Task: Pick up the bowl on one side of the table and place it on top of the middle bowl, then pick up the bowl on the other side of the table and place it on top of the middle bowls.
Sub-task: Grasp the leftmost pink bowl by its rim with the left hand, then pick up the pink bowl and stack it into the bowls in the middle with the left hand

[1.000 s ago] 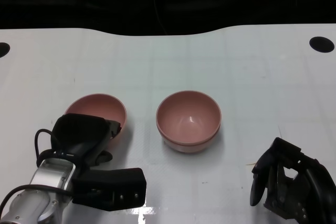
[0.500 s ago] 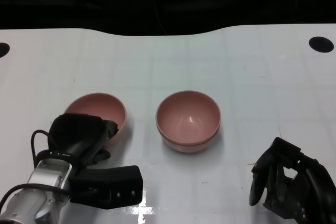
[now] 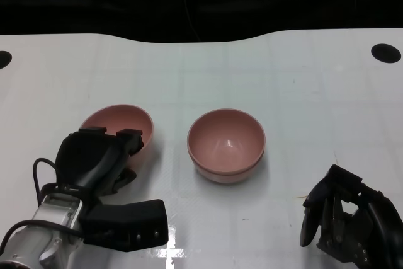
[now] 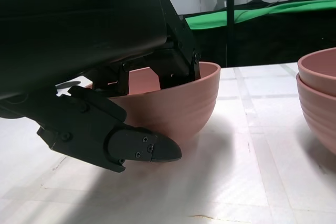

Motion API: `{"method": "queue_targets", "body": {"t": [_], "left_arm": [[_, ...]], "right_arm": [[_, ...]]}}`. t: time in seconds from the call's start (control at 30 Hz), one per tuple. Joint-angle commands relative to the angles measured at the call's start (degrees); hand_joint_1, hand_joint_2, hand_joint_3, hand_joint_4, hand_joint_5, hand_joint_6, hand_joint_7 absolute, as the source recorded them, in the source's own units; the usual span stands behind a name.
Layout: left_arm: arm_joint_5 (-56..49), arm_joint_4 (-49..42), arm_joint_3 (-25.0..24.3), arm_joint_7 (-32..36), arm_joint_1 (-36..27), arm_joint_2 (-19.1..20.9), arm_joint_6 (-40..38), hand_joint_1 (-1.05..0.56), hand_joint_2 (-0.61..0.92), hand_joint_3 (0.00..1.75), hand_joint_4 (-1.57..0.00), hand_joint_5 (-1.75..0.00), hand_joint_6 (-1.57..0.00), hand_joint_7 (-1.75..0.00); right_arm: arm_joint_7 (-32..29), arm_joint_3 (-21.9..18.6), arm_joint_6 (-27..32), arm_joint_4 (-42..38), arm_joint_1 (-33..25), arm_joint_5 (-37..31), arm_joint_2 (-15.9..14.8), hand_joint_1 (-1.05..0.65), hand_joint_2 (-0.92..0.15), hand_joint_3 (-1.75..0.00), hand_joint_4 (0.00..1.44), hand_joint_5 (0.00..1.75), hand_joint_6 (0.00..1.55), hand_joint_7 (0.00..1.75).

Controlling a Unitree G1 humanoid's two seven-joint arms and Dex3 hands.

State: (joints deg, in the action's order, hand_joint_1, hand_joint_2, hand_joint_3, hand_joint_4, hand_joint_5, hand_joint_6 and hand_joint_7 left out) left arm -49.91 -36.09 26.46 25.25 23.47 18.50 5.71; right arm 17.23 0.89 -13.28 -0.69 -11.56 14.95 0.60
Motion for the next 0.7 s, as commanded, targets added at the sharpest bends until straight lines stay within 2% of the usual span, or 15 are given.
{"method": "queue_targets", "body": {"t": [0.03, 0.13, 0.4, 0.47, 0.5, 0.63, 0.7], "left_arm": [[0.27, 1.36, -0.9, 2.7, 0.31, 1.44, 0.69, -0.22, 0.76, 0.61, -0.82, -1.75, -0.64, -1.68], [-0.34, 1.99, -0.97, 5.79, 0.44, 1.67, 1.37, -0.21, 0.72, 0.59, -0.82, -1.75, -0.62, -1.74], [-0.08, 7.25, -1.22, 7.95, 0.71, 2.24, 4.02, -0.25, 0.72, 0.57, -0.82, -1.75, -0.59, -1.75], [-0.2, 7.96, -1.08, 8.77, 1.45, 2.18, 5.91, -0.23, 0.58, 0.89, -0.85, -1.75, -0.63, -1.73], [-0.28, 8.22, -1.03, 8.94, 1.75, 2.15, 6.64, -0.24, 0.54, 0.98, -0.86, -1.75, -0.64, -1.73], [0.93, 9.17, -0.88, 7.62, 3.18, 1.7, 10.71, -0.24, 0.45, 1.12, -0.88, -1.75, -0.68, -1.68], [1.91, 8.7, -0.72, 6.63, 4.07, 1.43, 13.19, -0.24, 0.46, 1.16, -0.88, -1.75, -0.68, -1.66]], "right_arm": [[0.14, -0.57, 0.19, 0.25, 0.03, 0.65, -0.05, -0.15, -0.37, -1.41, 0.87, 1.71, 0.81, 1.53], [0.23, -0.6, -0.04, 0.14, 0.05, 0.49, -0.07, -0.16, -0.37, -1.41, 0.88, 1.71, 0.82, 1.53], [0.21, -0.4, 0.51, 0.41, -0.21, 0.28, 0.09, -0.17, -0.35, -1.44, 0.88, 1.72, 0.82, 1.54], [0.16, -0.35, 0.62, 0.59, -0.26, 0.2, 0.13, -0.17, -0.35, -1.43, 0.88, 1.72, 0.82, 1.54], [0.13, -0.31, 0.73, 0.72, -0.32, 0.22, 0.16, -0.17, -0.36, -1.42, 0.88, 1.72, 0.82, 1.54], [0.42, -0.2, 0.41, 0.53, -0.38, 0.32, 0.34, -0.17, -0.36, -1.41, 0.87, 1.72, 0.82, 1.53], [0.63, -0.14, 0.25, 0.39, -0.37, 0.31, 0.3, -0.17, -0.36, -1.42, 0.87, 1.72, 0.82, 1.53]]}}
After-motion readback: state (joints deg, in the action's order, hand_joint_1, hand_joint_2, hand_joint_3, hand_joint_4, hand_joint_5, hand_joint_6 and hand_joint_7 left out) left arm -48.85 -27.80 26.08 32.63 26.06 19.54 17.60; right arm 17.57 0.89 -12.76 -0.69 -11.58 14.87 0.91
